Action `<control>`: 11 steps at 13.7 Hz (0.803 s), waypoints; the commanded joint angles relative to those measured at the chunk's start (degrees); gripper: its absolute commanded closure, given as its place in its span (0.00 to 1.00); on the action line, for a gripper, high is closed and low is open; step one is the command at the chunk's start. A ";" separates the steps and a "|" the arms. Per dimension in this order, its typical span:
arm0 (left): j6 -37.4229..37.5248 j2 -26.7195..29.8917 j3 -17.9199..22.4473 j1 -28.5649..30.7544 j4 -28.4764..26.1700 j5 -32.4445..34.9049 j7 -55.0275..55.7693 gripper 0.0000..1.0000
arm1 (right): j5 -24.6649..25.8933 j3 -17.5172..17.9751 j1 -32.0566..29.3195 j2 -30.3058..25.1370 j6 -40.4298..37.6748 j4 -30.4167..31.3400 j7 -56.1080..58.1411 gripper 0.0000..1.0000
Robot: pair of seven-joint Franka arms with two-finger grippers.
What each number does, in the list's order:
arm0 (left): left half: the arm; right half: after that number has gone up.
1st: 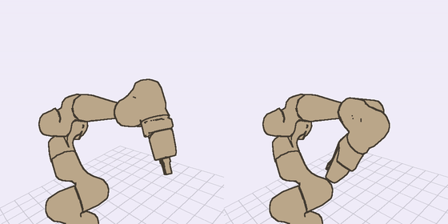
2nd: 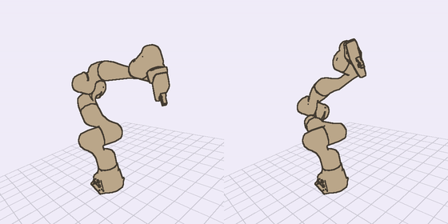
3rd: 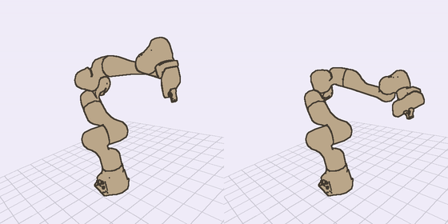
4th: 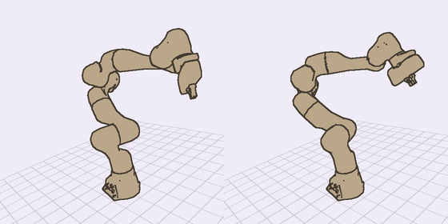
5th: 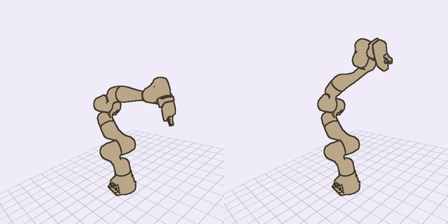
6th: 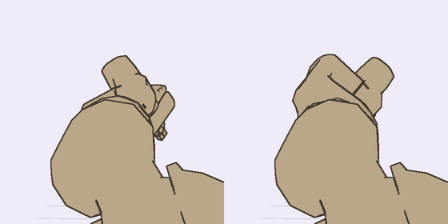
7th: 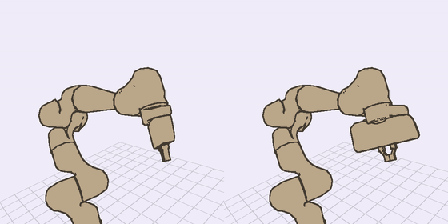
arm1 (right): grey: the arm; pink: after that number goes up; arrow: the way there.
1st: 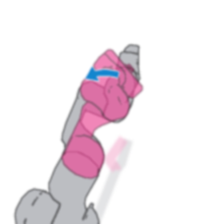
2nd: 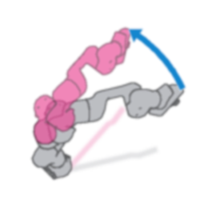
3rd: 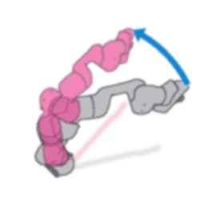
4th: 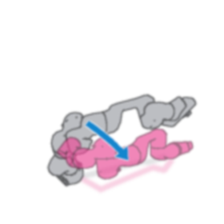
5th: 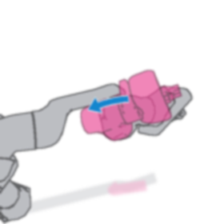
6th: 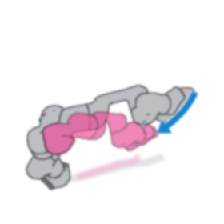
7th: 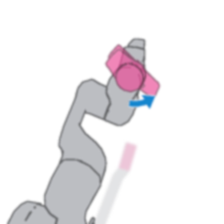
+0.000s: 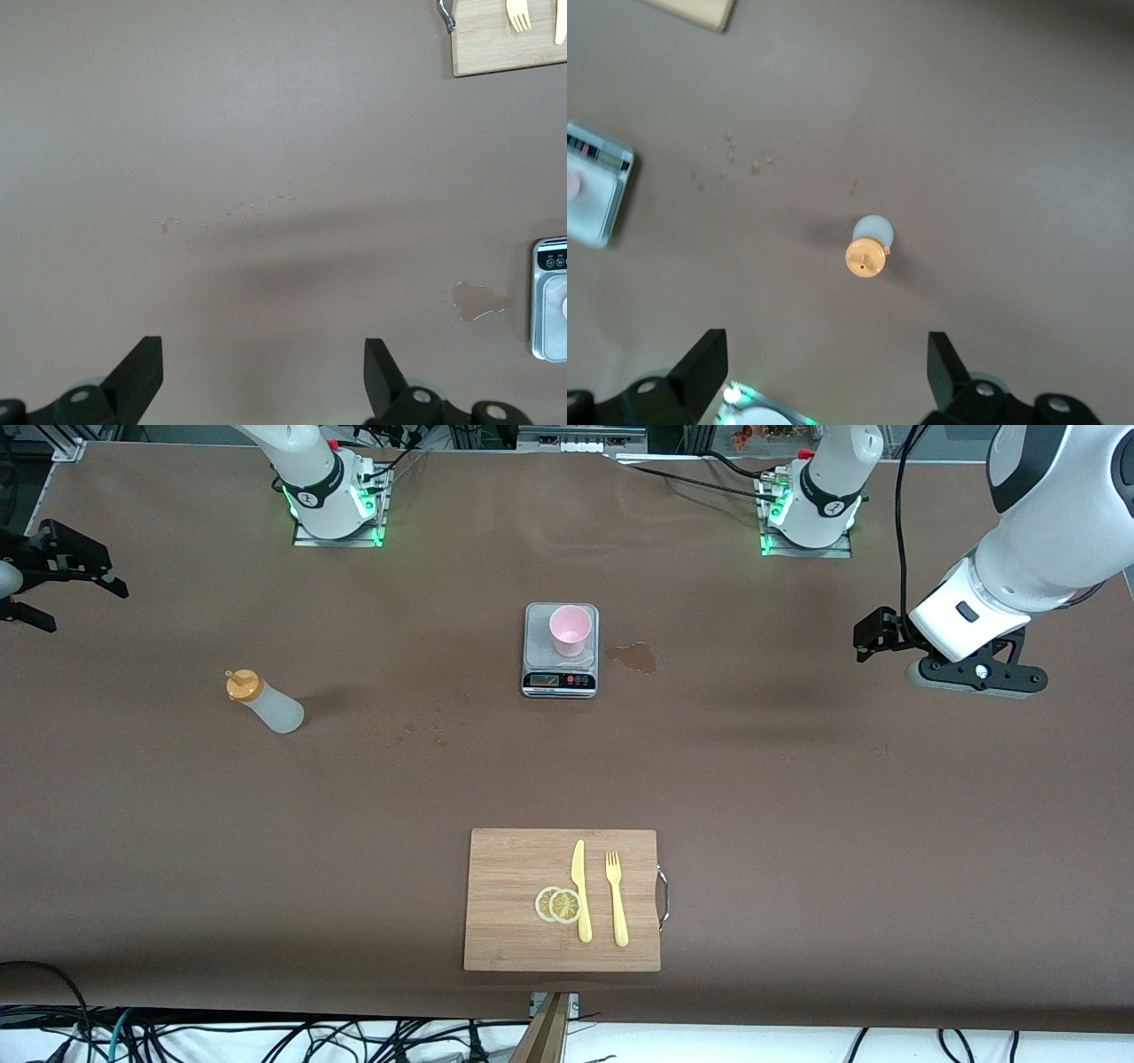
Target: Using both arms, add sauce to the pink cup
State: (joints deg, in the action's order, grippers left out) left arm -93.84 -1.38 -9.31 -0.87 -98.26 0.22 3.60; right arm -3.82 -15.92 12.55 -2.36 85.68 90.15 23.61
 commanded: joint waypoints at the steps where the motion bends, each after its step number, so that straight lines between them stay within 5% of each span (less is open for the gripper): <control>1: 1.29 -0.82 -0.01 -0.01 1.85 -1.18 -0.87 0.00 | 3.11 1.94 0.72 0.95 0.10 -3.75 -9.70 0.00; 6: 1.29 -0.90 -0.01 -0.01 1.85 -1.18 -0.87 0.00 | -0.20 0.19 0.63 1.84 0.99 -4.54 -9.98 0.00; 11: 1.29 -0.82 -0.01 -0.01 1.85 -1.18 -0.87 0.00 | -1.01 3.95 0.63 1.49 0.37 -4.63 -19.70 0.00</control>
State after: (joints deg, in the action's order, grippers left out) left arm -93.84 -1.38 -9.31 -0.87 -98.26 0.22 3.60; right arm -4.18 -14.13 13.33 -1.09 86.97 87.09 9.94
